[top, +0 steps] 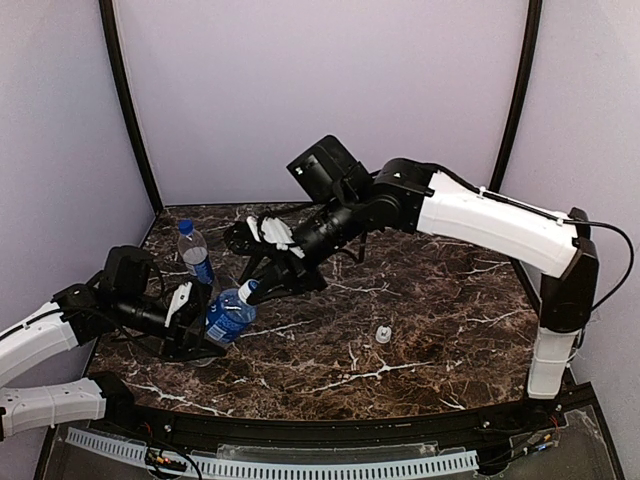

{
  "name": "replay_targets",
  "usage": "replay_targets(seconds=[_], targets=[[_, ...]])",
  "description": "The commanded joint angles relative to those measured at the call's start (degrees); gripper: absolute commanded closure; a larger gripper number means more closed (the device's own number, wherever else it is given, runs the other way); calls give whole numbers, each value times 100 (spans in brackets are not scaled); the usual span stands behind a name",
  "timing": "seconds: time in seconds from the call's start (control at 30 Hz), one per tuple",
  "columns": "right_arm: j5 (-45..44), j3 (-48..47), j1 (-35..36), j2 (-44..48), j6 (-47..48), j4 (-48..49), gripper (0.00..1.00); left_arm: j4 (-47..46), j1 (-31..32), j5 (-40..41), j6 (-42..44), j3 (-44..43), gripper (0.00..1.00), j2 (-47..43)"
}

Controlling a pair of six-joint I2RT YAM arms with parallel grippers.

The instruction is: Unscrew the bottle caps

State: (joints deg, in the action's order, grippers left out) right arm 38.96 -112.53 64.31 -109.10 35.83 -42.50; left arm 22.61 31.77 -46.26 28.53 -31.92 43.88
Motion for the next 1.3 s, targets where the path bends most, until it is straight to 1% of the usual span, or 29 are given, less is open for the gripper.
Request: replay_targets(seconds=[0.0, 0.13, 0.23, 0.27, 0.37, 0.4, 0.43, 0.5, 0.53, 0.57, 0.6, 0.67, 0.73, 0.83, 0.87, 0.93, 0.97, 1.07, 1.13, 1.27], targets=[[-538, -136, 329, 41, 2409, -1188, 100, 129, -67, -752, -33, -278, 61, -8], [-1745, -10, 449, 127, 3163, -1152, 100, 158, -68, -714, -20, -293, 60, -14], [-2323, 199, 455, 282, 3378, -836, 100, 177, -71, -676, 6, -278, 60, -40], [-2472, 360, 459, 380, 3415, -625, 96, 170, -69, -671, 14, -266, 60, -49], [-2613, 858, 455, 719, 3284, 93, 59, 118, -72, -600, 4, -242, 60, -61], [-2530, 973, 444, 816, 3120, 324, 48, 97, -73, -562, -14, -237, 60, -63], [-2454, 1030, 438, 909, 2884, 493, 41, 42, -74, -455, -76, -232, 60, -68], [-2291, 1057, 406, 1057, 2262, 729, 31, -52, -67, -242, -127, -204, 60, -76], [-2280, 1066, 376, 1117, 1853, 873, 19, -110, -71, -146, -145, -175, 60, -84], [-2290, 1077, 346, 1176, 1308, 1030, 5, -253, -71, 98, -212, -153, 60, -92], [-2303, 1090, 303, 1233, 847, 1168, 2, -352, -68, 222, -290, -105, 60, -101], [-2286, 1085, 177, 1291, -227, 1449, 1, -696, -66, 711, -431, -14, 60, -119], [-2205, 952, -13, 1228, -1535, 1532, 1, -1081, -66, 1252, -547, 67, 60, -124], [-2097, 471, -381, 860, -3588, 1146, 2, -1690, -66, 2264, -732, 171, 60, -107], [-2057, 278, -529, 698, -4204, 932, 5, -1791, -66, 2590, -792, 183, 60, -83], [-1940, -4, -602, 427, -5046, 587, 13, -2006, -66, 2887, -812, 205, 60, -36], [-1877, -86, -606, 334, -5315, 556, 17, -2085, -72, 2926, -800, 219, 60, -6], [-1796, -280, -589, 150, -5844, 595, 21, -2139, -58, 2913, -784, 246, 60, 41], [-1867, -385, -583, 45, -5983, 617, 23, -2150, -57, 2878, -839, 272, 60, 49], [-1624, -470, -535, -107, -6040, 852, 25, -2172, -57, 2878, -870, 328, 60, 38]])
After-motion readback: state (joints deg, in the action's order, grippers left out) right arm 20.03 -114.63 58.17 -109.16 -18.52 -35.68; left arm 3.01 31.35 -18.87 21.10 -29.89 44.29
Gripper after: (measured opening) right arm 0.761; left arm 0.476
